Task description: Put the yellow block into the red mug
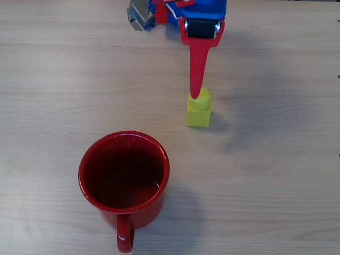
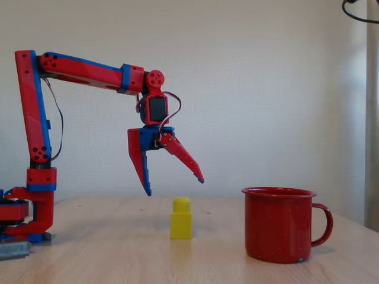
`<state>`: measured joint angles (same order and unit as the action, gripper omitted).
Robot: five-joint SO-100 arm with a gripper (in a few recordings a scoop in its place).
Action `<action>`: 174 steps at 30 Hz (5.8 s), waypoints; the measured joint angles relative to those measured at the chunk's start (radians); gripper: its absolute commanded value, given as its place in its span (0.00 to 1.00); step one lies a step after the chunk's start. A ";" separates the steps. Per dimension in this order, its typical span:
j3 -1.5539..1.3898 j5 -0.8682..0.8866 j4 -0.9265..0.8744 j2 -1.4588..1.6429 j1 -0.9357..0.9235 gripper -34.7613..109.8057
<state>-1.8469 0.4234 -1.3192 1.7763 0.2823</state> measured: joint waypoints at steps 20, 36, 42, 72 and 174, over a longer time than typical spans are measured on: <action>0.021 0.000 0.097 -0.163 0.000 0.56; 0.097 0.000 0.160 -0.288 0.002 0.51; 0.100 0.000 0.170 -0.308 0.000 0.49; 0.135 -0.064 0.222 -0.370 -0.025 0.24; 1.437 -0.397 -0.114 -0.982 -0.379 0.37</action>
<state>-0.4096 0.0261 -1.4327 0.7946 -0.0966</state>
